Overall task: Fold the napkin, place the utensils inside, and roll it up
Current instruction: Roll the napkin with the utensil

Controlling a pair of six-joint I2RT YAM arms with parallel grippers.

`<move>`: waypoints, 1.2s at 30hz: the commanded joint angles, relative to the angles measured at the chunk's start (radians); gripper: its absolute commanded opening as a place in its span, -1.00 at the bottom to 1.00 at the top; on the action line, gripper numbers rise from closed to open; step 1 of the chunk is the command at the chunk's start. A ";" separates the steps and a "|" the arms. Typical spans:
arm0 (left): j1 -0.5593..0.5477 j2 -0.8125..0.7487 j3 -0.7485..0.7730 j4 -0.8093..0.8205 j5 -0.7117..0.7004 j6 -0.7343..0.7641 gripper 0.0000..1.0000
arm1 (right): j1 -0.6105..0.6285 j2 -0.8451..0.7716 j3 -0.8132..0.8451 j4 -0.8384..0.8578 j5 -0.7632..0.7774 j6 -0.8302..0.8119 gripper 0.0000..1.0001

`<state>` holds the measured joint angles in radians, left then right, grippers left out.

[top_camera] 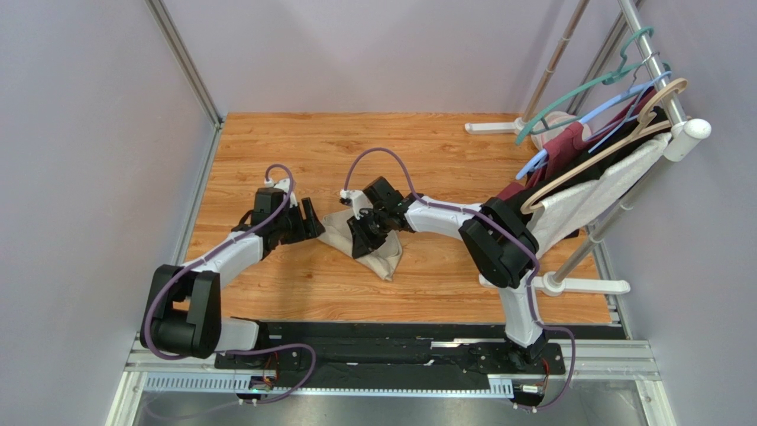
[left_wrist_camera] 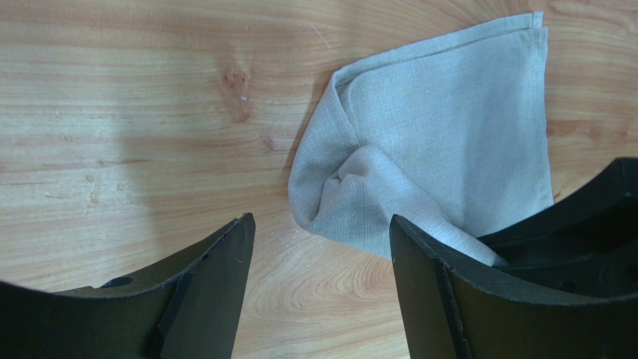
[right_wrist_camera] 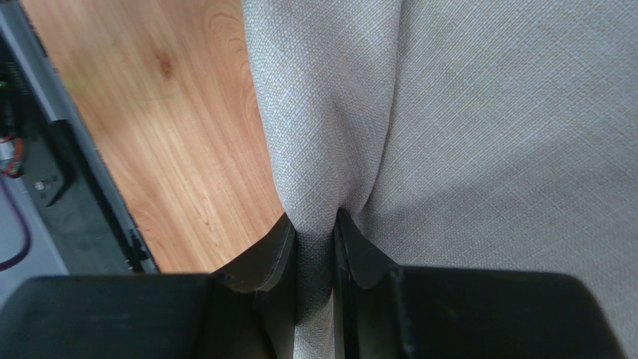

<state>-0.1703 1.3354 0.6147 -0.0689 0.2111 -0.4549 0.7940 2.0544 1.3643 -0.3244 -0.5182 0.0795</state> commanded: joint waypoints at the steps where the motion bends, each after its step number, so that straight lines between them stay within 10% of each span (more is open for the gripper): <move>1: -0.005 -0.009 -0.004 0.063 0.037 -0.008 0.49 | -0.032 0.081 0.015 -0.047 -0.178 0.066 -0.82; 15: -0.005 0.097 0.028 0.170 0.063 -0.031 0.43 | -0.111 0.184 0.052 -0.038 -0.307 0.114 -0.84; 23: -0.005 0.151 0.066 0.166 0.085 -0.028 -0.26 | -0.114 0.190 0.071 -0.057 -0.298 0.103 -0.76; 28: -0.005 0.183 0.102 0.132 0.111 -0.002 -0.89 | -0.115 0.170 0.096 -0.093 -0.267 0.094 -0.27; 36: -0.005 0.215 0.164 0.029 0.120 0.002 -1.00 | -0.114 0.047 0.130 -0.191 -0.092 0.066 0.08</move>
<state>-0.1749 1.5356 0.7219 0.0025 0.3218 -0.4728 0.6788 2.1735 1.4803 -0.4183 -0.8028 0.1902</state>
